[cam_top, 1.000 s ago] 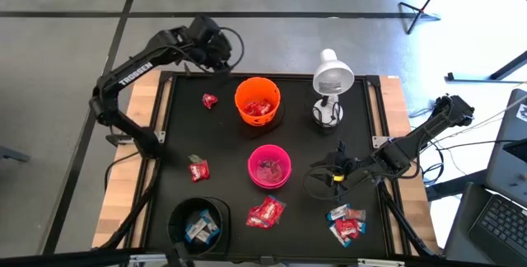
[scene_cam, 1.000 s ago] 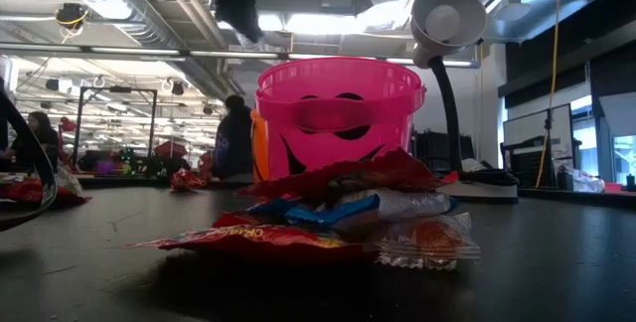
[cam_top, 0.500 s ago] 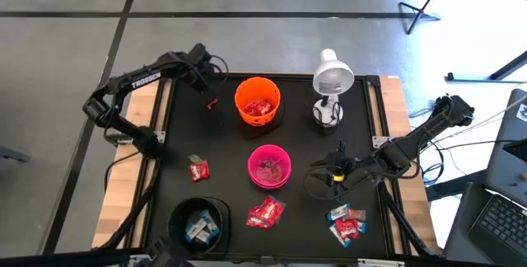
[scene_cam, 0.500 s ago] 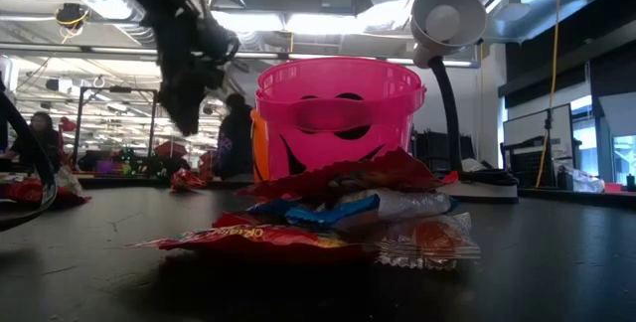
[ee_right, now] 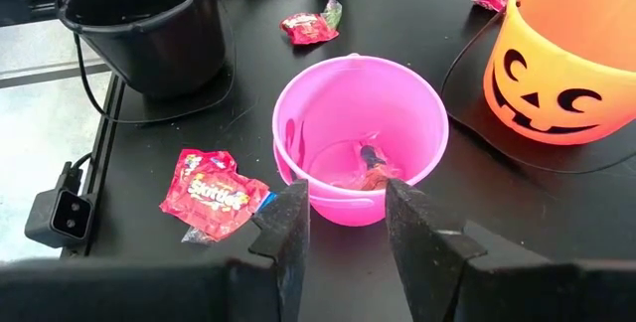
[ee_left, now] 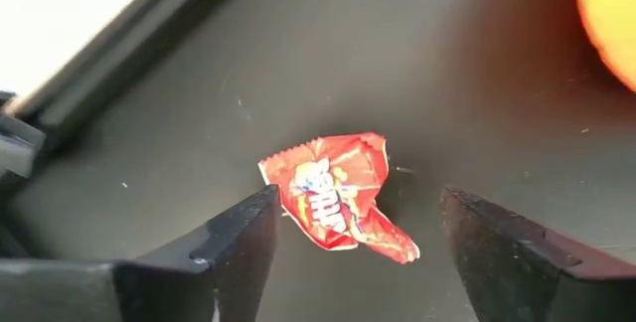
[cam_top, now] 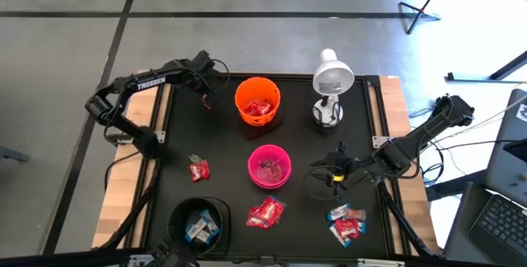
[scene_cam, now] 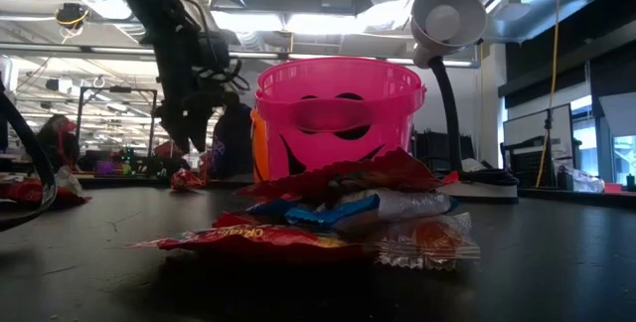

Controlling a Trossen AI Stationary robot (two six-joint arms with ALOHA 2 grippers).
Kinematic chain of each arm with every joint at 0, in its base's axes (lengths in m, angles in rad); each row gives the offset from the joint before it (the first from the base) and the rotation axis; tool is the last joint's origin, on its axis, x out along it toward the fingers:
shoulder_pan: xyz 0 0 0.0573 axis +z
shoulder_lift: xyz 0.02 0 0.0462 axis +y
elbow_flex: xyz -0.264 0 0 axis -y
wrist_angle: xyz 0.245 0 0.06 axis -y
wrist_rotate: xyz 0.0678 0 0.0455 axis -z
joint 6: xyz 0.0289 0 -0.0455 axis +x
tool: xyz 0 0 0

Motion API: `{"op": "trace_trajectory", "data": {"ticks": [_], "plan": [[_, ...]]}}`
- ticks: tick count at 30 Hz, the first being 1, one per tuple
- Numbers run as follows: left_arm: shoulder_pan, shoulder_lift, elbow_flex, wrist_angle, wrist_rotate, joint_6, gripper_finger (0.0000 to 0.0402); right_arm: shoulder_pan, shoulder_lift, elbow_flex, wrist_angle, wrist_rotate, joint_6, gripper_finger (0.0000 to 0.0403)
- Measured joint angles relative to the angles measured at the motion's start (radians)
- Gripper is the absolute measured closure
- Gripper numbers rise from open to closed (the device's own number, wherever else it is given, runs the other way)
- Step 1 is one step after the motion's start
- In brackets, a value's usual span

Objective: Sort candy
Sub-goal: Put the red candy into the orange bucket

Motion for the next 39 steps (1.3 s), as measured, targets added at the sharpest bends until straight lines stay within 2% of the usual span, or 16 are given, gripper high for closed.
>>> {"op": "trace_trajectory", "data": {"ticks": [9,13,16,19,28,39], "plan": [[-0.013,0.128,-0.001,-0.011,0.017,-0.059,0.0133,0.000,0.000,0.000,0.000,-0.003,0.000,0.0272],[-0.019,0.144,-0.001,-0.017,0.023,-0.071,0.0141,0.000,0.000,0.000,0.000,-0.005,0.000,0.0272],[-0.018,0.144,-0.001,-0.032,0.023,-0.074,0.0167,0.000,0.000,0.000,0.000,-0.005,0.000,0.0272],[-0.018,0.144,-0.001,-0.070,0.023,-0.072,0.0210,0.000,0.000,0.000,0.000,-0.010,0.001,0.0272],[-0.030,0.136,-0.001,-0.114,0.023,-0.045,0.0385,0.000,0.000,0.000,0.000,-0.010,0.004,0.0272],[-0.038,0.070,-0.001,-0.162,0.013,-0.036,0.0401,0.000,0.000,0.000,0.000,-0.018,0.004,0.0272]]}}
